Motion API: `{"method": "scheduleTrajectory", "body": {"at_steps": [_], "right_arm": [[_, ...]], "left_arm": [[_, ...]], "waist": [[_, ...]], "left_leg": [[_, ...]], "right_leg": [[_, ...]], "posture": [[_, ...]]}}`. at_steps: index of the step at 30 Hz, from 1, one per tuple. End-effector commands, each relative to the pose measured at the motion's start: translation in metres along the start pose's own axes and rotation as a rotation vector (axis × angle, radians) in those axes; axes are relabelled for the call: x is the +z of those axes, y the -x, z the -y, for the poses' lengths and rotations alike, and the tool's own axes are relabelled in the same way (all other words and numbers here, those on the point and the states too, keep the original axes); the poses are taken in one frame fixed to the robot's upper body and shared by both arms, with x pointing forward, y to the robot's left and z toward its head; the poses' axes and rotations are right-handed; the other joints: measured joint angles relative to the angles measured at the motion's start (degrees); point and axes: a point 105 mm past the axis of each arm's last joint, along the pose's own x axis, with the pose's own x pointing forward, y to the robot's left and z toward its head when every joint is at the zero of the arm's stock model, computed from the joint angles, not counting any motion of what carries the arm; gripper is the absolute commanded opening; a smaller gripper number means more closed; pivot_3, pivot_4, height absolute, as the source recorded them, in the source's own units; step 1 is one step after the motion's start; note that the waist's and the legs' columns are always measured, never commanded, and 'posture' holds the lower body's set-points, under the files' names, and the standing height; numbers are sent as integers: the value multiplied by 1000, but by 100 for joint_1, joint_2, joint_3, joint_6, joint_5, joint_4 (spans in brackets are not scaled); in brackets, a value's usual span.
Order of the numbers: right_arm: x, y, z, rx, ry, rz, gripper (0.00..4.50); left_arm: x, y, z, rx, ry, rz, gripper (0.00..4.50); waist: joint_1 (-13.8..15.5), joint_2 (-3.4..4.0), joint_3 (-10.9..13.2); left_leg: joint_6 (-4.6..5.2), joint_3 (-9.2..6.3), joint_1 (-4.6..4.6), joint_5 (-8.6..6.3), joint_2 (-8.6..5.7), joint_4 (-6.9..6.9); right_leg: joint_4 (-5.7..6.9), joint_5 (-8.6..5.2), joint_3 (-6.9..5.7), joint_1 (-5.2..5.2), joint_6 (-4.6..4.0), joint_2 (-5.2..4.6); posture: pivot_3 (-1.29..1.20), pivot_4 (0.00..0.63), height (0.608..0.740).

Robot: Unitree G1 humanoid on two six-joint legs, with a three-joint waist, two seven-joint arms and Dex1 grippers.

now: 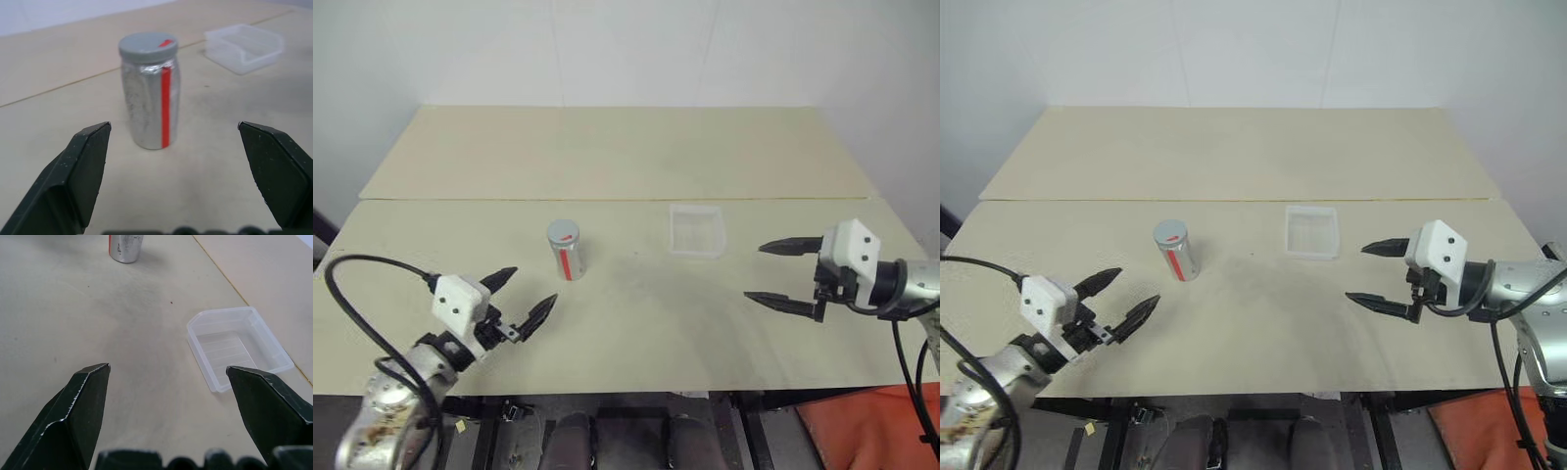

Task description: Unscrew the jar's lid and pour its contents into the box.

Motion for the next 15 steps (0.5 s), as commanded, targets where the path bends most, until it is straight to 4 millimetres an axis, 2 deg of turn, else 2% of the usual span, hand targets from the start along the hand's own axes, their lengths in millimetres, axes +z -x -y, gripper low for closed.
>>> {"method": "scheduleTrajectory", "body": {"at_steps": [1, 9, 12, 15], "right_arm": [[10, 3, 2, -18, 26, 26, 4417], [13, 4, 6, -31, 39, 21, 4417], [15, 2, 6, -33, 43, 25, 4417], [15, 0, 6, -31, 47, 23, 4417]], "left_arm": [[2, -10, 6, 84, -7, 80, 4500], [-14, -37, 16, 259, -40, 90, 4500], [-16, -45, 9, 372, -45, 100, 4500], [-16, -51, 7, 408, 44, 125, 4500]], "waist": [[16, 0, 0], [37, -1, 0], [33, -1, 0], [29, -1, 0]], "left_leg": [[0, -1, 1, 0, 0, 2], [1, -4, -1, 0, -3, 5], [1, -5, -2, 0, -5, 5], [1, -7, -3, 0, -4, 5]], "right_leg": [[0, 0, 0, 1, 0, 0], [-6, 5, -1, 7, 7, -1], [-7, 5, 0, 7, 9, -1], [-8, 6, -1, 7, 10, -1]], "posture": [[0, 150, 740], [0, 150, 740], [0, 150, 740], [0, 150, 740]]}}
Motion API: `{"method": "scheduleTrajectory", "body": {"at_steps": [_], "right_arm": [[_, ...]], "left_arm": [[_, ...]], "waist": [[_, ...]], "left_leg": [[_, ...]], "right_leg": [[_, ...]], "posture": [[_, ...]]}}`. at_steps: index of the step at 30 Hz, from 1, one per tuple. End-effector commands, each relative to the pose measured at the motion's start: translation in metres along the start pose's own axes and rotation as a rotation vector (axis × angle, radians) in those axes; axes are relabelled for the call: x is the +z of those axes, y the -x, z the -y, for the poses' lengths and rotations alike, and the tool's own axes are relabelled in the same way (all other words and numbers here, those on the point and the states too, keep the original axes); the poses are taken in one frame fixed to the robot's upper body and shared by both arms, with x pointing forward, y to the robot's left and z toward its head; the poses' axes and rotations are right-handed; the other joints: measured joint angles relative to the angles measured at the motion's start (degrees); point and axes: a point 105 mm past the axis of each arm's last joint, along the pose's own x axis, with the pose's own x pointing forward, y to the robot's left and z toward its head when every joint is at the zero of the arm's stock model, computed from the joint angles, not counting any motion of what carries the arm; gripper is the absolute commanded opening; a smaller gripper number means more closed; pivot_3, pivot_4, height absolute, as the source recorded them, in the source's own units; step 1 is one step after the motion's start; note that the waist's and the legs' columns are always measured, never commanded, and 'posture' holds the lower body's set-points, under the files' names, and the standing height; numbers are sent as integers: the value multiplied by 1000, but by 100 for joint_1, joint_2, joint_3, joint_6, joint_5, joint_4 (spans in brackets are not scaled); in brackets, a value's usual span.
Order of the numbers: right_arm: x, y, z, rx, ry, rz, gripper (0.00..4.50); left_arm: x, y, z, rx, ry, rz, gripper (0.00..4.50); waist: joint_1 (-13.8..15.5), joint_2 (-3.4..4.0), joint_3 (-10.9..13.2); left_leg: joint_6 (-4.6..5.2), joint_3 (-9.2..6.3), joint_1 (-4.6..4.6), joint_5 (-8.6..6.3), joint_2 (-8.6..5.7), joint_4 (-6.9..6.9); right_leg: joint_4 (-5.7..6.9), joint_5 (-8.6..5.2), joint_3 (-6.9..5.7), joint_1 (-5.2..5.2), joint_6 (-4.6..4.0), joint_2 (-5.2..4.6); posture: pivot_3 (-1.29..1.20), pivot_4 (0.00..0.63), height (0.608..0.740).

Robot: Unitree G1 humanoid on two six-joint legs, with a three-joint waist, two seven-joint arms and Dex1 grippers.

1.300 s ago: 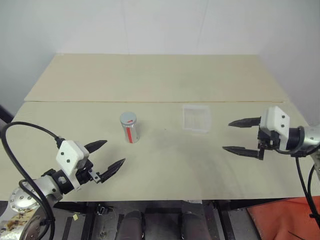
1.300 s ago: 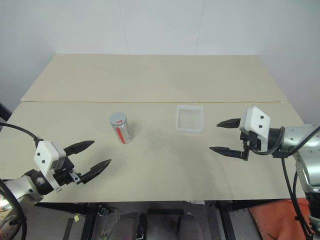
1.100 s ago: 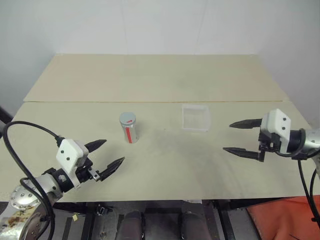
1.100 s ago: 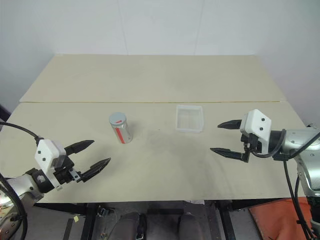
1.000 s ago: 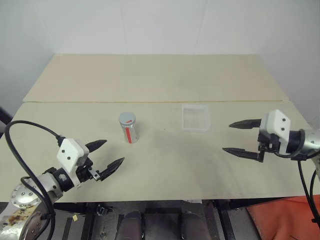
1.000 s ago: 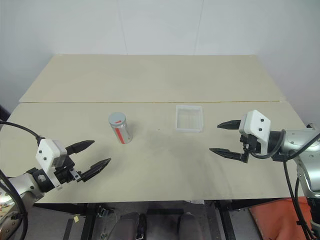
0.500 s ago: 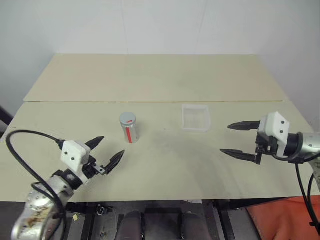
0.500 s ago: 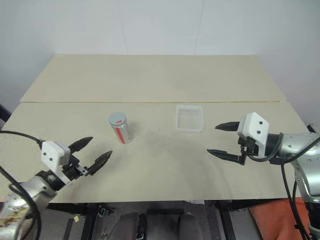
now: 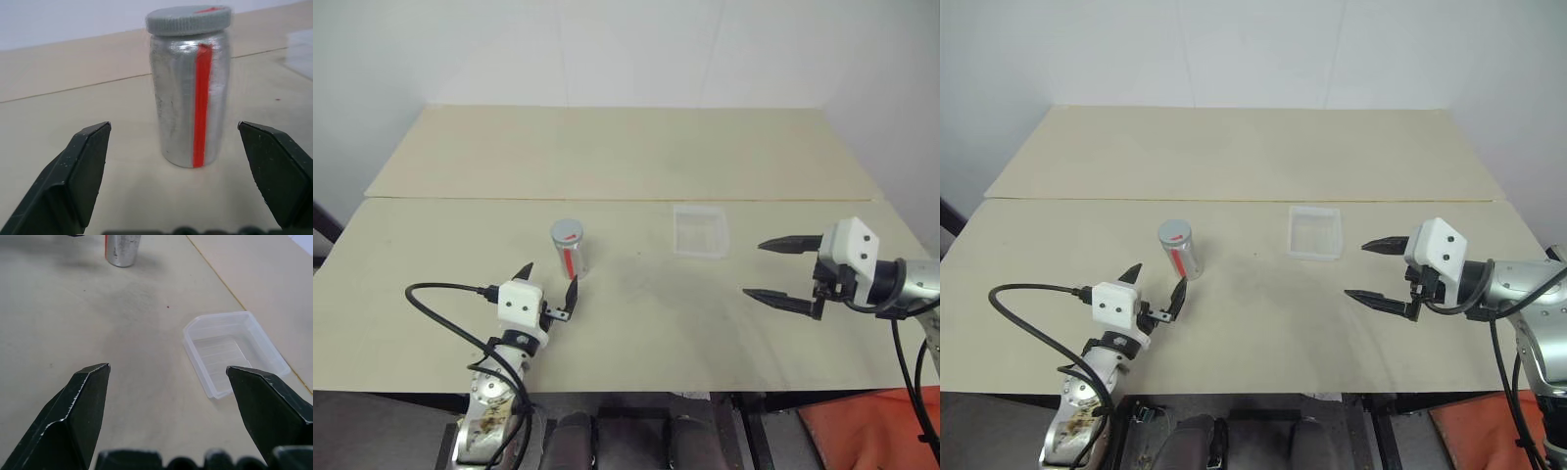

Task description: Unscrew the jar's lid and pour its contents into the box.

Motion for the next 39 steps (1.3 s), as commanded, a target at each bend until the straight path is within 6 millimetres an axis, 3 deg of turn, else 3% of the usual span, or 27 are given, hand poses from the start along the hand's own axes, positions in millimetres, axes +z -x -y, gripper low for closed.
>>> {"method": "scheduleTrajectory", "body": {"at_steps": [1, 7, 11, 20, 39], "right_arm": [[13, 1, 3, -13, 48, 21, 4417], [16, 2, 10, -40, 64, 25, 4417], [17, 2, 9, -43, 67, 29, 4417], [17, 8, 12, -70, 76, 23, 4417], [19, 9, 10, -96, 83, 8, 4417]], "left_arm": [[8, -5, 2, 15, 33, 47, 4500], [3, -8, 17, -64, 33, 24, 4500], [-4, -19, 15, -13, 7, 16, 4500], [-18, -38, 30, -76, 17, -2, 4500], [-27, -60, 33, 11, -30, 35, 4500]], "waist": [[0, 0, 0], [1, 0, 0], [11, 0, 0], [-1, 0, 0], [30, 2, -1]], "left_leg": [[0, 0, 0, 0, 0, 0], [0, 2, -1, 0, -1, 0], [0, 0, 0, 0, -2, 1], [0, -1, -2, 0, -2, 3], [0, -1, 1, 1, -6, 5]], "right_leg": [[1, 0, 0, 0, 0, 0], [0, 0, 0, -1, 1, 0], [1, 0, -1, 0, 1, 0], [0, 2, -1, -1, 4, 0], [1, 5, -2, 5, 8, -3]], "posture": [[0, 150, 740], [0, 150, 740], [0, 150, 740], [0, 150, 740], [0, 150, 740]]}}
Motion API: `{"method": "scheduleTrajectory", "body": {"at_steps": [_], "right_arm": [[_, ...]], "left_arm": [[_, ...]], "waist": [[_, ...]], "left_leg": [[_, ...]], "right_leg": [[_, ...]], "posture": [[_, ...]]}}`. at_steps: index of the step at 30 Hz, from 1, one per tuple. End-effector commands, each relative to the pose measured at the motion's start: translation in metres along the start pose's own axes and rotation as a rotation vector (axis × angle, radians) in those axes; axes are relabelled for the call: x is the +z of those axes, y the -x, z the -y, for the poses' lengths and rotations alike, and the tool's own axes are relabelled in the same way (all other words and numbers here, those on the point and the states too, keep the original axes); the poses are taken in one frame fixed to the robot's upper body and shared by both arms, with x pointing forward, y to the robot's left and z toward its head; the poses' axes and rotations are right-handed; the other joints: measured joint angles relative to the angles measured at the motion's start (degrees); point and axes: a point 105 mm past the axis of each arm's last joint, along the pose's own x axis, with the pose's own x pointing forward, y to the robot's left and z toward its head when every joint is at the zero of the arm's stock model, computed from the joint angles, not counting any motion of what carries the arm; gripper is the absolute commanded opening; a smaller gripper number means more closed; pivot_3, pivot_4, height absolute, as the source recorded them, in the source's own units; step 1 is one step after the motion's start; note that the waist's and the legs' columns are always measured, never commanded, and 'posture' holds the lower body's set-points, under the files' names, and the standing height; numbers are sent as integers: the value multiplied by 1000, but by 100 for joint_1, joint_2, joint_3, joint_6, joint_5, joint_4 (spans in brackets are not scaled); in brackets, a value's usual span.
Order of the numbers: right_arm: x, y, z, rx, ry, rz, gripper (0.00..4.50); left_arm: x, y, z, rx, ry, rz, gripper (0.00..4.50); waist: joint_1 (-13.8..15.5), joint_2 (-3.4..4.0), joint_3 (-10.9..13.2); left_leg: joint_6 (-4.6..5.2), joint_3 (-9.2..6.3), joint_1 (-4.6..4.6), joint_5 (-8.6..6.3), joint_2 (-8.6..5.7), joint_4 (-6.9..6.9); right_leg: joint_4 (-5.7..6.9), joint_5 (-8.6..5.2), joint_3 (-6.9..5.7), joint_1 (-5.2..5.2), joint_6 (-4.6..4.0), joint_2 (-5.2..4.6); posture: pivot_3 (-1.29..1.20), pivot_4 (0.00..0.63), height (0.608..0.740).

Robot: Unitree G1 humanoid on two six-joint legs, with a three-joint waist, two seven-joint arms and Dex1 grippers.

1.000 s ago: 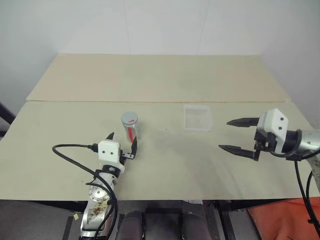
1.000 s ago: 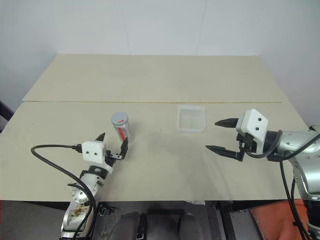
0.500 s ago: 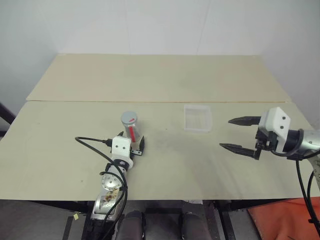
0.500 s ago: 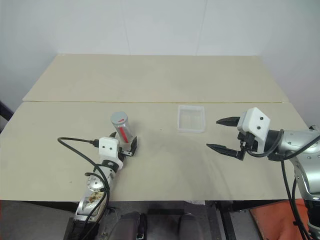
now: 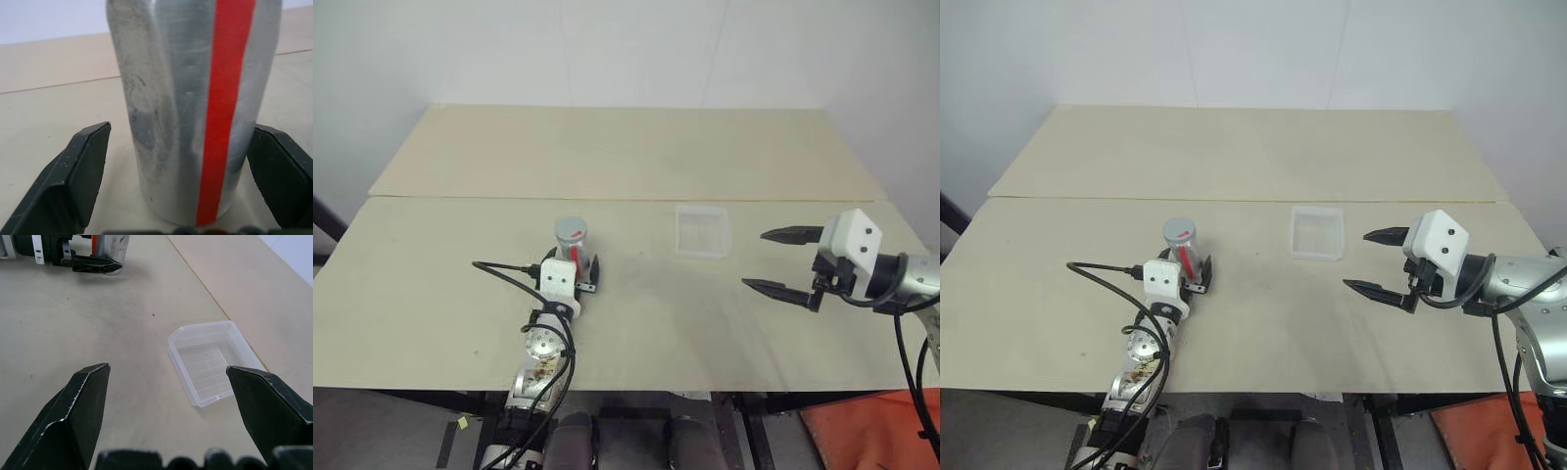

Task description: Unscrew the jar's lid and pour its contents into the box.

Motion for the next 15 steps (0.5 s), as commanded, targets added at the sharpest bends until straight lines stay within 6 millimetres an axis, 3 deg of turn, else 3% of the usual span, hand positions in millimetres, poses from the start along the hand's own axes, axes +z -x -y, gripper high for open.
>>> {"method": "scheduleTrajectory", "body": {"at_steps": [1, 7, 11, 15], "right_arm": [[12, 9, 5, -32, 54, 10, 4469], [11, 11, 6, -32, 56, 10, 4500], [11, 9, 6, -32, 58, 14, 4500], [16, 5, 6, -30, 69, 29, 4500]], "left_arm": [[2, -3, 3, 5, -15, 15, 4317], [-4, -5, 6, -11, 17, -28, 2767], [-2, -7, 4, -12, 18, -22, 2768], [29, -9, -3, -57, 72, 108, 2768]], "waist": [[11, 1, 0], [13, 4, -2], [17, 4, -2], [-2, 3, -2]], "left_leg": [[0, 0, 0, 0, 0, 0], [0, 0, 2, 0, 0, 1], [0, 0, 2, 0, -1, 2], [0, 0, 1, 0, -1, 2]], "right_leg": [[0, 0, 0, 1, 0, 0], [0, 1, 0, 2, 1, -1], [0, 1, 0, 3, 2, -1], [0, 1, 0, 2, 2, 0]], "posture": [[0, 150, 740], [0, 150, 740], [0, 150, 740], [0, 150, 740]]}}
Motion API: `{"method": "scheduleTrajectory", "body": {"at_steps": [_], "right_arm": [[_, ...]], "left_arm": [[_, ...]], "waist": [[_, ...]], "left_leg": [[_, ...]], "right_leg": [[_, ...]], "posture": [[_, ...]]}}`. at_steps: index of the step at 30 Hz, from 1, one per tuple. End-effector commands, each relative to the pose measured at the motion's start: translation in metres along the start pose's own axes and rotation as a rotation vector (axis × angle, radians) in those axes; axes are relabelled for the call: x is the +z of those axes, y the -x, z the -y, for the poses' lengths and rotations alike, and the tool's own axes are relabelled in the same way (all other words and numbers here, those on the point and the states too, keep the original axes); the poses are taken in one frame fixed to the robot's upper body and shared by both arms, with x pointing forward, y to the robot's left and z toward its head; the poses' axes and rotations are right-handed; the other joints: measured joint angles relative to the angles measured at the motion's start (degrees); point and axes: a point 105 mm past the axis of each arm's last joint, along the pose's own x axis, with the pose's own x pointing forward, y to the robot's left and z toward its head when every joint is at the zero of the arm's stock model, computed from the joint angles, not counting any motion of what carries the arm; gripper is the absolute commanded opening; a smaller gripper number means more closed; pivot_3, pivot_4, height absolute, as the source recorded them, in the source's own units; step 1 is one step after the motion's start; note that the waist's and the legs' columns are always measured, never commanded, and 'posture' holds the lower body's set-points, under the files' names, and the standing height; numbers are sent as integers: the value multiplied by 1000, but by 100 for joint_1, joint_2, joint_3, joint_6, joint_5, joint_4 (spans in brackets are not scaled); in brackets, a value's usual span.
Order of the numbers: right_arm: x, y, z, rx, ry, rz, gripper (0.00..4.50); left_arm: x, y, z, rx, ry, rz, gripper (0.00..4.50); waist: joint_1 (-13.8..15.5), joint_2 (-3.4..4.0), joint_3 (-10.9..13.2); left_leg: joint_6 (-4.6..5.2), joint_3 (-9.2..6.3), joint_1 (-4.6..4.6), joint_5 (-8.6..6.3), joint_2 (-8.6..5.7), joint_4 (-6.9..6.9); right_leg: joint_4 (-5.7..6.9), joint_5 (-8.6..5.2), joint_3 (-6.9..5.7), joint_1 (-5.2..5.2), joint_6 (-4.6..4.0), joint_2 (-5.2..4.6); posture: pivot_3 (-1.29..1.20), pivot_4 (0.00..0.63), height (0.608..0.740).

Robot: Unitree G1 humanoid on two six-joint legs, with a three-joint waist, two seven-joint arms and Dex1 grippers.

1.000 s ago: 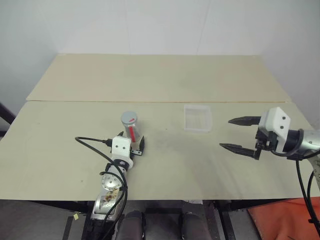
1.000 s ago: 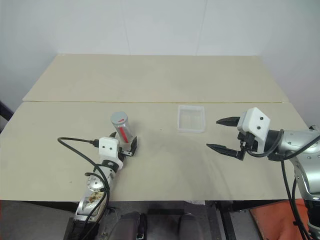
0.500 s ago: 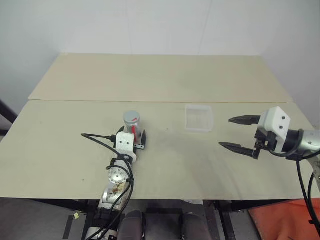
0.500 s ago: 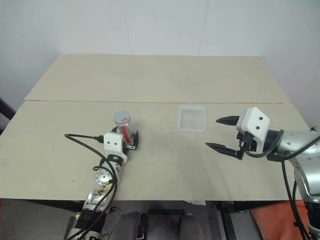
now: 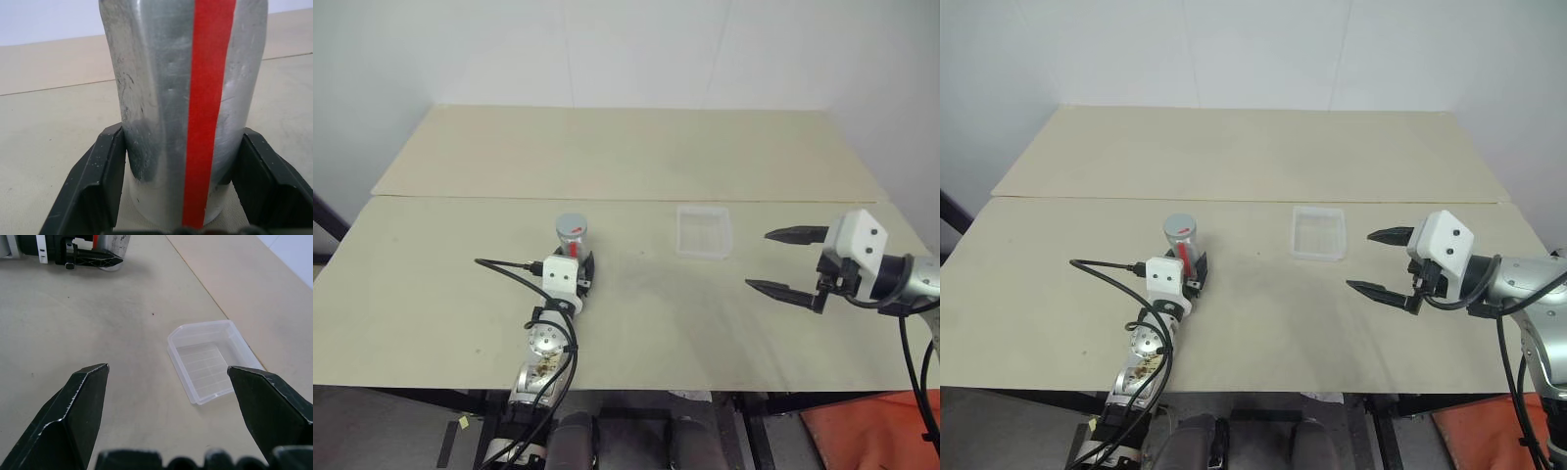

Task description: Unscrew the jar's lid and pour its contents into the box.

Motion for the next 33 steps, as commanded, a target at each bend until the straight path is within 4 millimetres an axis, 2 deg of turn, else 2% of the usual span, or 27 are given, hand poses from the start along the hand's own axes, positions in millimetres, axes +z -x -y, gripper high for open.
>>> {"method": "scheduleTrajectory", "body": {"at_steps": [1, 6, 12, 17, 23, 30, 33], "right_arm": [[18, 0, 4, -25, 65, 45, 4500], [41, -12, 2, -31, 25, 176, 4500], [83, -54, -15, -45, -122, 430, 4500], [106, -80, -27, -56, -272, 523, 4500], [121, -97, -37, -68, -308, 551, 4500], [127, -115, -44, -81, -278, 536, 4500], [126, -120, -41, -110, -284, 530, 4500]], "left_arm": [[36, -3, -1, -82, 59, 127, 2768], [66, 10, 6, -331, 64, 167, 2768], [88, 21, 23, -594, 68, 185, 2767], [85, 16, 35, -657, 36, 162, 2767], [83, 16, 48, -726, 7, 162, 2767], [81, 15, 53, -751, 8, 153, 2767], [81, 14, 54, -755, 7, 158, 2767]], "waist": [[-22, -1, 1], [-71, -1, 1], [-100, 0, 0], [-57, -1, 1], [-53, 0, 1], [-97, 0, 0], [-102, 0, 0]], "left_leg": [[0, 0, -4, 0, 1, 0], [0, 0, -10, 0, 3, -4], [-1, -2, -5, 1, 8, -4], [-1, -4, -17, 1, 3, -3], [-1, -2, -18, 1, 4, -3], [-1, -2, -28, 1, 5, -5], [-1, -1, -37, 2, 4, -4]], "right_leg": [[0, 0, 0, -4, 0, 0], [4, 0, 1, -15, 0, 1], [6, 1, 0, -11, -3, 6], [7, 1, -2, -20, -2, 3], [9, 1, -3, -25, -3, 3], [12, 1, -2, -39, -3, 5], [15, 1, -2, -49, -3, 5]], "posture": [[0, 150, 740], [0, 150, 740], [0, 150, 740], [0, 150, 740], [0, 150, 740], [0, 150, 740], [0, 150, 740]]}}
